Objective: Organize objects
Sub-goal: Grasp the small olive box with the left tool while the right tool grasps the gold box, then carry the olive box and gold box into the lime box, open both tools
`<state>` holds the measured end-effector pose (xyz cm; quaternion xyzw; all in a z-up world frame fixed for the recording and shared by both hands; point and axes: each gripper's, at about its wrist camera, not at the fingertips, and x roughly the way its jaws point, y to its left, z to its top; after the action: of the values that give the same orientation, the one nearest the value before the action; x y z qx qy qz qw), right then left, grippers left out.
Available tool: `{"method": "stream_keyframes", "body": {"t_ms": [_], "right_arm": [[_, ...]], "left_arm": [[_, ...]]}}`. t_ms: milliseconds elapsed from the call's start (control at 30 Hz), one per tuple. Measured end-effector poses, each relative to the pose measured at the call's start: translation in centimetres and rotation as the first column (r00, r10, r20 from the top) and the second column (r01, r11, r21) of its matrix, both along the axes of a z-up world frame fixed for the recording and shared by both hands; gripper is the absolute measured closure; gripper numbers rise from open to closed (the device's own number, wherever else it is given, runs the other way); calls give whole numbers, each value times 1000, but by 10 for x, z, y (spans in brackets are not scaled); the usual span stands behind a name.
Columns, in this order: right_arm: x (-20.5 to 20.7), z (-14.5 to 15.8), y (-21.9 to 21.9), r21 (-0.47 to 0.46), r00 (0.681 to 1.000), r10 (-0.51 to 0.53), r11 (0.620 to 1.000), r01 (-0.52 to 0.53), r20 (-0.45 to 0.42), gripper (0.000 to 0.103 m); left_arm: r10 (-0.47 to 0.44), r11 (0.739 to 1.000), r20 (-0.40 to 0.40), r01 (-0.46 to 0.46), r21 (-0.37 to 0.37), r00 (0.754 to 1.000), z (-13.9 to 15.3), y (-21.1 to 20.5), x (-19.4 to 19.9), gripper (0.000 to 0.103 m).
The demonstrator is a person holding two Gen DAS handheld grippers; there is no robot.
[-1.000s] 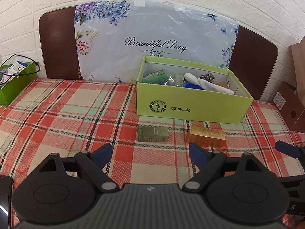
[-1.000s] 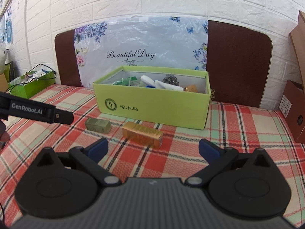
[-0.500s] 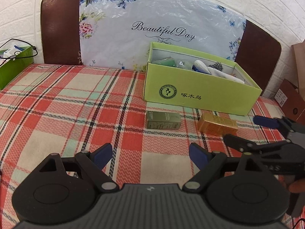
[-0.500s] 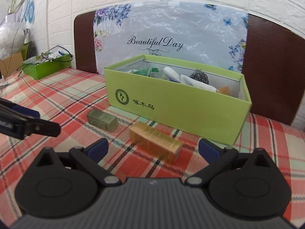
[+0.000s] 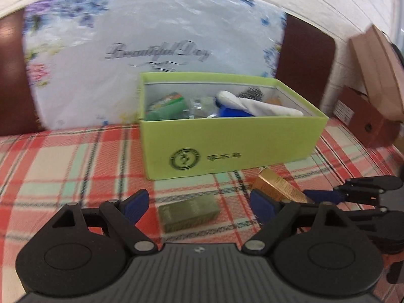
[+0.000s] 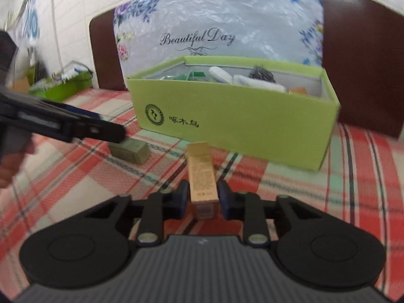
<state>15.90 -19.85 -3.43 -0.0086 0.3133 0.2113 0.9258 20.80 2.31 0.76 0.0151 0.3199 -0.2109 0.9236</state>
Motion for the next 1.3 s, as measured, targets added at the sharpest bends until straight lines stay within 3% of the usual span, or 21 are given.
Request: {"method": "stream_keyframes", "body": {"t_ms": [167, 300, 400, 467, 667, 800, 1167, 1233, 1300], "right_arm": [[-23, 2, -9, 49, 1000, -16, 999, 17, -15, 79], [-33, 5, -7, 38, 999, -36, 999, 36, -8, 79], [-42, 6, -5, 34, 999, -53, 998, 53, -7, 79], [-49, 5, -3, 22, 998, -54, 998, 55, -14, 79], [-57, 8, 4, -37, 998, -56, 998, 56, -18, 78], [-55, 12, 11, -72, 998, -58, 996, 58, 4, 73], [-34, 7, 22, -95, 998, -55, 994, 54, -7, 73], [-31, 3, 23, -96, 998, -52, 994, 50, -20, 74], [-30, 0, 23, -92, 998, -54, 995, 51, -30, 79]], "left_arm": [[-46, 999, -58, 47, 17, 997, -13, -7, 23, 15], [-57, 998, -89, 57, -5, 994, -21, -6, 7, 37], [-37, 997, -111, 30, -64, 993, -25, -4, -9, 61], [-12, 996, -138, 1, -84, 990, -27, -6, -18, 62], [148, 988, -121, -151, -16, 981, -26, -22, -21, 59], [166, 985, -150, -171, -23, 975, -24, -26, -15, 66], [205, 977, -167, -212, -23, 965, -26, -29, -10, 66], [215, 975, -166, -220, -15, 963, -26, -30, -10, 76], [213, 976, -165, -218, -12, 963, -25, -30, -11, 79]]}}
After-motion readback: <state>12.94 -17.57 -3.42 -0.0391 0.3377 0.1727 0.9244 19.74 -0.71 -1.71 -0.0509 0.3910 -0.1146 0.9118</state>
